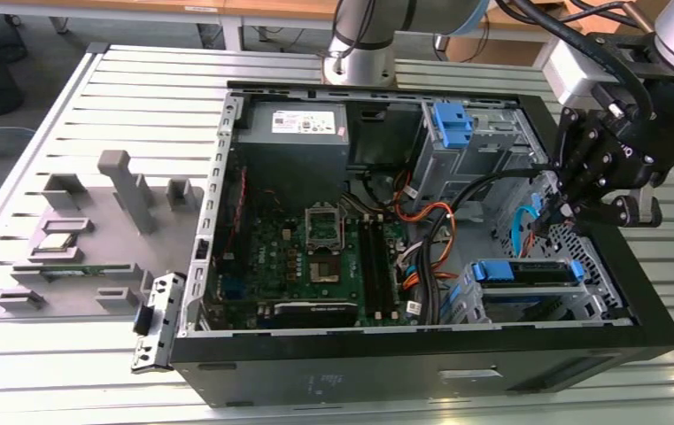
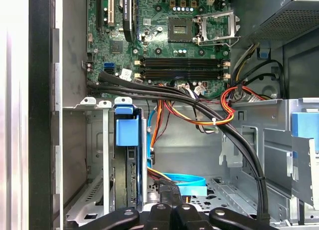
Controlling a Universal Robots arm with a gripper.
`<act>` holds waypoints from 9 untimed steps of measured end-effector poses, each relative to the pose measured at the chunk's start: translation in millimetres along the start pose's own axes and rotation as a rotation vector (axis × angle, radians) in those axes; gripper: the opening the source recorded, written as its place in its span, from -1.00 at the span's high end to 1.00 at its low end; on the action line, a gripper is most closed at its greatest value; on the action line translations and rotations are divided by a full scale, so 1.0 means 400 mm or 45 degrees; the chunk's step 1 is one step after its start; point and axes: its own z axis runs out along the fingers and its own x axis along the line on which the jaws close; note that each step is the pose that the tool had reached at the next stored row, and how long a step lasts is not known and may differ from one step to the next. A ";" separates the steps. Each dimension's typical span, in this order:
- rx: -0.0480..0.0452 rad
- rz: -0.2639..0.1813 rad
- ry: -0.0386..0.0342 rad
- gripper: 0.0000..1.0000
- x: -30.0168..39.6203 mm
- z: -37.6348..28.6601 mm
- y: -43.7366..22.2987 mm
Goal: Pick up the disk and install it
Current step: 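Insert the first disk wire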
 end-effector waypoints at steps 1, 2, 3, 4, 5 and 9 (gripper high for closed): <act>0.000 0.000 0.0000 0.79 0.000 0.000 0.000; 0.000 0.000 0.0000 0.79 0.000 0.000 0.000; 0.000 0.000 0.0001 0.77 0.000 0.000 0.000; 0.000 0.000 0.0000 0.65 0.000 0.000 0.000; 0.000 0.000 0.0001 0.65 0.000 0.000 0.000; 0.000 0.000 0.0003 0.52 0.000 0.003 0.000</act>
